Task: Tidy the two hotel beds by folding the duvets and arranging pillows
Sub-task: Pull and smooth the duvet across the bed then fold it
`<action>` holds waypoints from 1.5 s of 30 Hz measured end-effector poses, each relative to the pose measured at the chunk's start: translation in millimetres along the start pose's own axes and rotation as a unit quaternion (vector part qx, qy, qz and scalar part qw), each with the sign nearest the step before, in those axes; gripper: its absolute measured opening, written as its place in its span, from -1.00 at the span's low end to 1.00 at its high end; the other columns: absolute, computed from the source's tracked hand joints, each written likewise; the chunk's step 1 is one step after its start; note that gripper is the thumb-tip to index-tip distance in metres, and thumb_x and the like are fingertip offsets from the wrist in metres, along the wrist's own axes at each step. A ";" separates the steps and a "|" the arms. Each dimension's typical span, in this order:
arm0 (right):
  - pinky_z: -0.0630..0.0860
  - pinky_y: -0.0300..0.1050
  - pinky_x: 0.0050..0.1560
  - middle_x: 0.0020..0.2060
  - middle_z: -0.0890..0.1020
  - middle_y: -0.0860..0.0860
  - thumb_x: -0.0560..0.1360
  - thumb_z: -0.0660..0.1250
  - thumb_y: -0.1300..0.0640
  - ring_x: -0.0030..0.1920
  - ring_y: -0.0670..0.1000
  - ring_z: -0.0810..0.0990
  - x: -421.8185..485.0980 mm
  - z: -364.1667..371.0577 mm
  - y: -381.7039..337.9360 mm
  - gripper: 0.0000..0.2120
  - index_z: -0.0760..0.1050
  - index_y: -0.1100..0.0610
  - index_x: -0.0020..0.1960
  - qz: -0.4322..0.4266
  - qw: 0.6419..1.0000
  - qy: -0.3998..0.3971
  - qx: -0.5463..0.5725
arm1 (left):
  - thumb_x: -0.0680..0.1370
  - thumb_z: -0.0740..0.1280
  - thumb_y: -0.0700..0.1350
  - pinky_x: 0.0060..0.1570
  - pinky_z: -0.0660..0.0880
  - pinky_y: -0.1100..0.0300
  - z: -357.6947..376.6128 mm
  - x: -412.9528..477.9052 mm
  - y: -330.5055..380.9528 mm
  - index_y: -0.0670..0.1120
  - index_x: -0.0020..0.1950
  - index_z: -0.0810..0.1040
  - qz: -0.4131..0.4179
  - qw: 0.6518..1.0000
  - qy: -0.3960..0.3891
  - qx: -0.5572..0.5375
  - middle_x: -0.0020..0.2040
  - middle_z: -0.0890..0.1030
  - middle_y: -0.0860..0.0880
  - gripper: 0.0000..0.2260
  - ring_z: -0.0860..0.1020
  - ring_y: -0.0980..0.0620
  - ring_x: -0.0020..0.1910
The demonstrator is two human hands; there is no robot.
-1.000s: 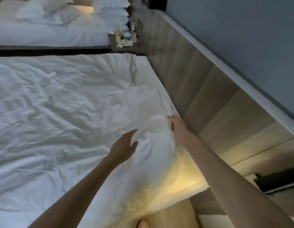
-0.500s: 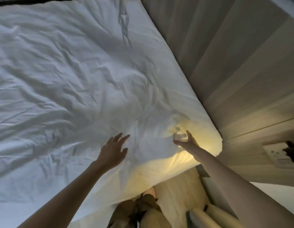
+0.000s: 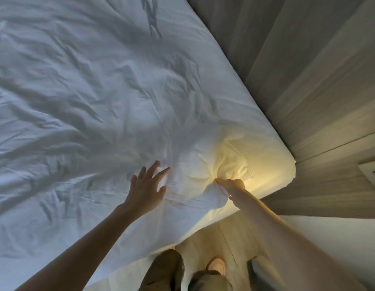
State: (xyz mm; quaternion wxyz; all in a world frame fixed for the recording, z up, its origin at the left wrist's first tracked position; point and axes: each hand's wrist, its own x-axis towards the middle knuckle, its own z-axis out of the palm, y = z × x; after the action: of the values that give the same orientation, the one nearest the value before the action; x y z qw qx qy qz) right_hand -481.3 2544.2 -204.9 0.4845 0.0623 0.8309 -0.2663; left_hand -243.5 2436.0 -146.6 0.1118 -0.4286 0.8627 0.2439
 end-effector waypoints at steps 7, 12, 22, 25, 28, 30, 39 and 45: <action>0.46 0.12 0.26 0.18 0.53 0.21 0.58 0.26 0.23 0.21 0.22 0.50 -41.3 -22.7 30.7 -0.73 0.38 0.27 0.26 -0.040 0.965 -0.084 0.244 | 0.59 0.21 0.16 0.46 -0.19 -0.24 5.3 -29.5 33.2 0.23 0.56 0.00 -0.030 0.999 -0.023 -0.029 0.59 -0.17 0.06 -0.41 -0.19 -0.11 0.56; 0.61 0.01 -0.10 -0.01 0.65 0.25 0.48 0.44 0.10 -0.03 0.20 0.65 -90.8 -53.5 37.6 -0.68 0.54 0.31 0.10 -0.129 0.942 -0.171 0.257 | 0.25 0.11 0.61 0.43 0.04 -0.28 26.0 -75.0 62.8 0.31 0.52 -0.17 0.000 0.996 -0.048 -0.074 0.59 -0.10 0.02 -0.05 -0.04 -0.13 0.56; 0.58 -0.01 -0.02 -0.06 0.63 -0.06 0.42 0.42 0.36 -0.02 -0.03 0.63 -219.5 -96.0 -5.6 -0.68 0.48 0.04 0.05 -0.389 0.886 -0.156 0.198 | 0.30 0.55 0.03 -0.02 0.54 -0.15 6.7 -155.7 109.5 0.04 0.52 0.17 -0.042 0.964 0.263 -0.009 0.28 0.39 -0.20 -0.11 0.48 -0.24 0.12; 0.56 0.10 0.07 0.00 0.63 0.03 0.39 0.42 0.35 0.08 0.10 0.62 -246.2 -110.4 -15.2 -0.68 0.49 0.10 0.08 -0.408 0.874 -0.146 0.221 | 0.36 0.49 -0.11 -0.23 0.52 -0.01 -18.8 -184.2 106.9 -0.02 0.43 0.32 -0.084 0.958 0.271 0.040 0.04 0.49 -0.18 -0.33 0.53 -0.20 -0.10; 0.55 0.09 0.06 -0.03 0.62 0.04 0.41 0.39 0.38 0.04 0.09 0.61 -277.3 -122.9 -23.4 -0.71 0.48 0.09 0.03 -0.437 0.859 -0.151 0.219 | 0.44 0.32 -0.23 -0.34 0.37 0.14 -49.7 -212.5 107.4 0.04 0.46 0.31 -0.088 0.962 0.252 0.055 -0.08 0.61 -0.13 -0.40 0.57 -0.18 -0.25; 0.56 0.04 -0.02 -0.05 0.61 0.05 0.39 0.38 0.36 0.01 0.08 0.61 -298.5 -133.5 -30.9 -0.72 0.47 0.10 0.02 -0.470 0.844 -0.158 0.207 | 0.46 0.26 -0.27 -0.34 0.33 0.16 -71.8 -222.6 112.7 0.10 0.49 0.28 -0.088 0.959 0.265 0.059 -0.13 0.62 -0.11 -0.38 0.57 -0.18 -0.29; 0.54 -0.17 -0.18 -0.13 0.56 -0.04 0.40 0.39 0.35 -0.14 -0.12 0.58 -295.8 -182.1 10.5 -0.73 0.43 0.04 -0.06 -0.518 0.823 -0.032 0.230 | 0.40 0.32 -0.34 -0.46 0.28 0.20 -37.8 -253.7 166.9 0.06 0.49 0.33 -0.053 0.947 0.317 -0.001 -0.32 0.53 -0.05 -0.31 0.42 0.00 -0.48; 0.45 -0.06 -0.04 -0.15 0.48 -0.11 0.45 0.34 0.27 0.03 0.09 0.53 -203.6 -180.1 82.4 -0.71 0.34 0.05 0.07 -0.353 0.929 0.068 0.091 | 0.59 0.23 0.14 0.14 0.47 0.06 19.9 -231.3 189.4 0.16 0.54 0.15 -0.030 0.999 -0.014 -0.017 0.32 0.47 -0.08 -0.46 0.52 -0.08 0.19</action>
State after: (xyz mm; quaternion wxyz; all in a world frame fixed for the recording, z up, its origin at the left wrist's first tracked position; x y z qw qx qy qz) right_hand -484.1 2736.3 4.4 0.2938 -0.1732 0.8027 -0.4893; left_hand -253.7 2702.0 -9.1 0.1238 -0.4527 0.8434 0.2614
